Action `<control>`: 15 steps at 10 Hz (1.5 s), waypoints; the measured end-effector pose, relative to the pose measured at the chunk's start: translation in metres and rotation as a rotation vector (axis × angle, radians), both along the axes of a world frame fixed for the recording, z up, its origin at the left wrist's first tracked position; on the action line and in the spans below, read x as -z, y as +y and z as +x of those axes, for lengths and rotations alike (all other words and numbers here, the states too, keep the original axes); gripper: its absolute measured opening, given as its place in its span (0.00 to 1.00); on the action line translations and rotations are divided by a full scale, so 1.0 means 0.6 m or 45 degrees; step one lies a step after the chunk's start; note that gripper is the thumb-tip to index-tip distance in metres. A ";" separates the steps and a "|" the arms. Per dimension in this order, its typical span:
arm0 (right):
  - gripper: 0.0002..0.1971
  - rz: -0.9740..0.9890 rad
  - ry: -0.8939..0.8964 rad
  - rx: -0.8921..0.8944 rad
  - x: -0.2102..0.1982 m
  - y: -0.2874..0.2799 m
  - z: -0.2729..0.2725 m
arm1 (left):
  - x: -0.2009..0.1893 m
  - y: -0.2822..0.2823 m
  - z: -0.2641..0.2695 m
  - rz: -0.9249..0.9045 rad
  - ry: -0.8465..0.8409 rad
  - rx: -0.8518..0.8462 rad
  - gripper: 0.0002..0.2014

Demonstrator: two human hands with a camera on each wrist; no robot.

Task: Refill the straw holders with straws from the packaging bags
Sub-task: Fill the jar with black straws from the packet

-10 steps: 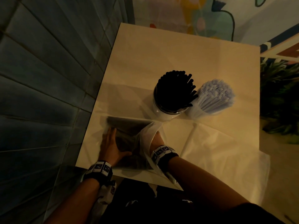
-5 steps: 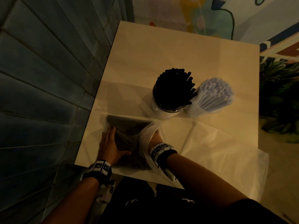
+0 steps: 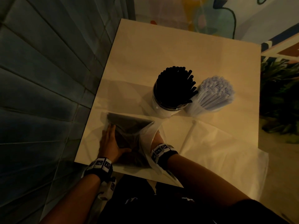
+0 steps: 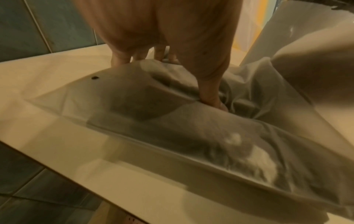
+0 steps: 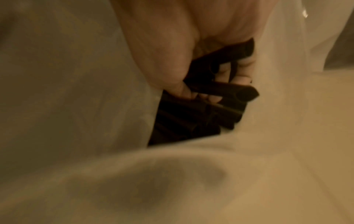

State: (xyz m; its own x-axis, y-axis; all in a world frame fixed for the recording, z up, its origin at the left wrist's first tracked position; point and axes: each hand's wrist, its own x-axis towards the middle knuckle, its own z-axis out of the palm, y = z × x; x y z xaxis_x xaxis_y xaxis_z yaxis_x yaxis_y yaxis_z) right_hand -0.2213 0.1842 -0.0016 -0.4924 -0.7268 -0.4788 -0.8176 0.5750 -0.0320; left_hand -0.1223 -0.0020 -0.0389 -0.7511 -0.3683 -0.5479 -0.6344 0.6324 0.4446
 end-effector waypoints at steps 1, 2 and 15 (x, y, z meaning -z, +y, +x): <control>0.22 0.183 0.092 -0.048 -0.014 0.003 0.004 | -0.001 0.003 -0.001 -0.011 -0.005 -0.004 0.70; 0.24 0.143 -0.056 0.012 -0.005 0.003 -0.008 | 0.001 0.001 -0.001 -0.017 -0.014 0.006 0.69; 0.03 -0.232 -0.703 1.134 -0.057 0.381 0.030 | -0.015 -0.001 -0.011 -0.119 -0.221 0.080 0.59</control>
State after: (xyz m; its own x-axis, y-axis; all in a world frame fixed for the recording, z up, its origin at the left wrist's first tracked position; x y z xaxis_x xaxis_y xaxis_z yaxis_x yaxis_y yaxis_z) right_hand -0.2033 0.4125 0.0325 -0.6297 -0.2948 -0.7187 0.0497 0.9080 -0.4160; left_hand -0.1290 -0.0025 -0.0298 -0.6717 -0.3793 -0.6364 -0.6544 0.7065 0.2696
